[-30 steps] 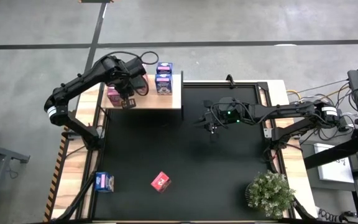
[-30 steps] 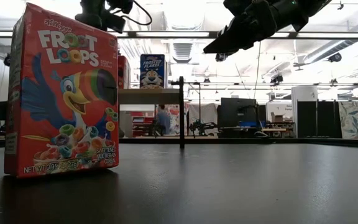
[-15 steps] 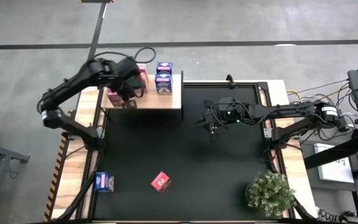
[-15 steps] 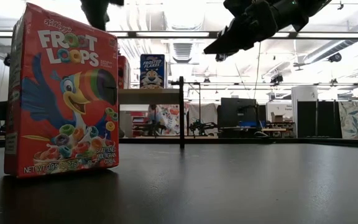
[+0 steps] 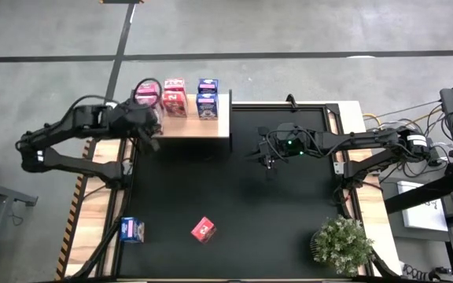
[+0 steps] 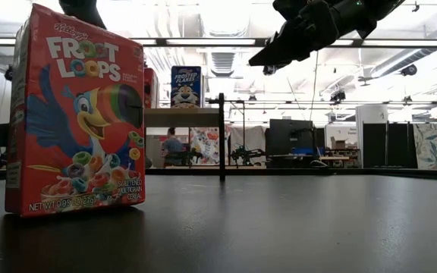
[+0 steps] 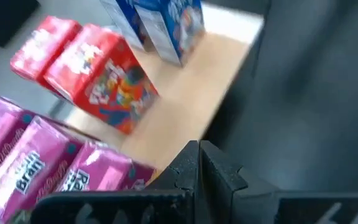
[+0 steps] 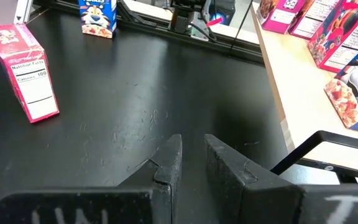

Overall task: Stack cereal on shelf
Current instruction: Align the purple cereal box with the other purple cereal box on the shelf

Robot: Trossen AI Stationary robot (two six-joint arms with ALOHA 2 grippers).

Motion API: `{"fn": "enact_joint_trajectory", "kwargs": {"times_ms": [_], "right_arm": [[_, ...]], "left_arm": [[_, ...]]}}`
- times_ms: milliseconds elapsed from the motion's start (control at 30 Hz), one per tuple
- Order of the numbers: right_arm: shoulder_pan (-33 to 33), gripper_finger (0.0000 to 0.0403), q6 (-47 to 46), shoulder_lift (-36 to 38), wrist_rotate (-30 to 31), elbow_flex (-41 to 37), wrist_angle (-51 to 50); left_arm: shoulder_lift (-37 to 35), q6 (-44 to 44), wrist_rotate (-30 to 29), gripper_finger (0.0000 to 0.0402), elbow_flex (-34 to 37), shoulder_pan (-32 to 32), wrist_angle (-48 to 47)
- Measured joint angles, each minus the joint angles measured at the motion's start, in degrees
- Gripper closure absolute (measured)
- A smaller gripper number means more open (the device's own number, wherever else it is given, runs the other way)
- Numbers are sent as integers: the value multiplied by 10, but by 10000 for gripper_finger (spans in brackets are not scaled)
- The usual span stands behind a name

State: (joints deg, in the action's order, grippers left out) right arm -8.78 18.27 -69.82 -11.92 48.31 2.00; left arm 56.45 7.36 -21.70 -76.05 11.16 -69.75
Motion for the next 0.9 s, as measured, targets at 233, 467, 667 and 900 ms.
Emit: {"fn": "enact_joint_trajectory", "kwargs": {"times_ms": [233, 467, 667, 900], "right_arm": [[0, 344, -9, 0, 0, 0, 12], [0, 344, -51, 0, 31, 0, 47], [0, 344, -93, 0, 33, 0, 33], [0, 344, -110, 0, 33, 0, 30]], "left_arm": [[-33, 20, -118, 402, 127, -7, 224], [25, 124, -167, 402, 162, -12, 219], [44, 142, -214, 402, 165, -18, 191], [50, 142, -229, 402, 166, -19, 169]]}}
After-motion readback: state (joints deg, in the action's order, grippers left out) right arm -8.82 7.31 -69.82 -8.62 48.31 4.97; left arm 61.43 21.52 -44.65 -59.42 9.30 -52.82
